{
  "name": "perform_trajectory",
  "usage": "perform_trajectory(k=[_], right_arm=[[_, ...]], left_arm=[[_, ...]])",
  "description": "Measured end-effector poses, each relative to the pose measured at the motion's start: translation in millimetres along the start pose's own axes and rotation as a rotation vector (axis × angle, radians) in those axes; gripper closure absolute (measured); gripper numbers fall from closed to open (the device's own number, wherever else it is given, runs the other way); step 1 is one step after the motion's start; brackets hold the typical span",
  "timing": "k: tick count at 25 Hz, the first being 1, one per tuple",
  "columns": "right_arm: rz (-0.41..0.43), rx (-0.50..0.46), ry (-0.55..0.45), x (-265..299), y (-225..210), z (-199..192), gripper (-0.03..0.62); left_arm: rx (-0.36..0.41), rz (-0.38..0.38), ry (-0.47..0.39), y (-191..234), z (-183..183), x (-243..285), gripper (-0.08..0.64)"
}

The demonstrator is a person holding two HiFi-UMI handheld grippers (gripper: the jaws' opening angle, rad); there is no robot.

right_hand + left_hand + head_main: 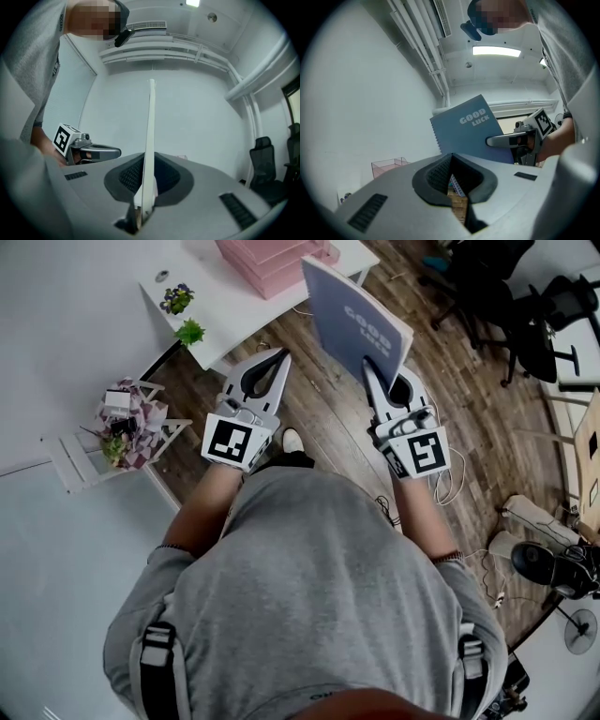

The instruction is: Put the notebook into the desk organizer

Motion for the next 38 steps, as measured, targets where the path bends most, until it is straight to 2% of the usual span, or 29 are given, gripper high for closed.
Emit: perform_trajectory(k=[3,12,17,21,29,38], right_arm=[[0.009,-0.009,0.039,13,-7,-14,0.554],[0.001,-0.007,0.046,53,-21,-25,0.554],[0.005,0.017,0.009,77,-40,-21,0.554],[0.058,0.021,0.026,89,-64,-35,0.554],[0.172,0.051,0.009,138,-125,-38,0.554],[0.312,0.091,-0.002,174,-193,-42,0.554]], left_arm=[[-0.009,-0.009,-0.013,20,-4,11,0.541],[-0.018,-0.009,-0.006,63,-18,31,0.541],[-0.013,0.023,0.008,75,-25,47,0.541],[0.008,0.071,0.010,88,-30,63,0.541],[0.060,0.169,0.026,107,-36,119,0.541],[0.111,0.292,0.051,108,-46,182,0.541]])
Point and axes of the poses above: the fingertips, and each gripper's own axes: x forward along the fingers, y to its left, z out of its top, the point moved 4 cm from there along -x, backward along the fingers, and after that the axes turned 10 degrees about -y, right-handed, at the moved point
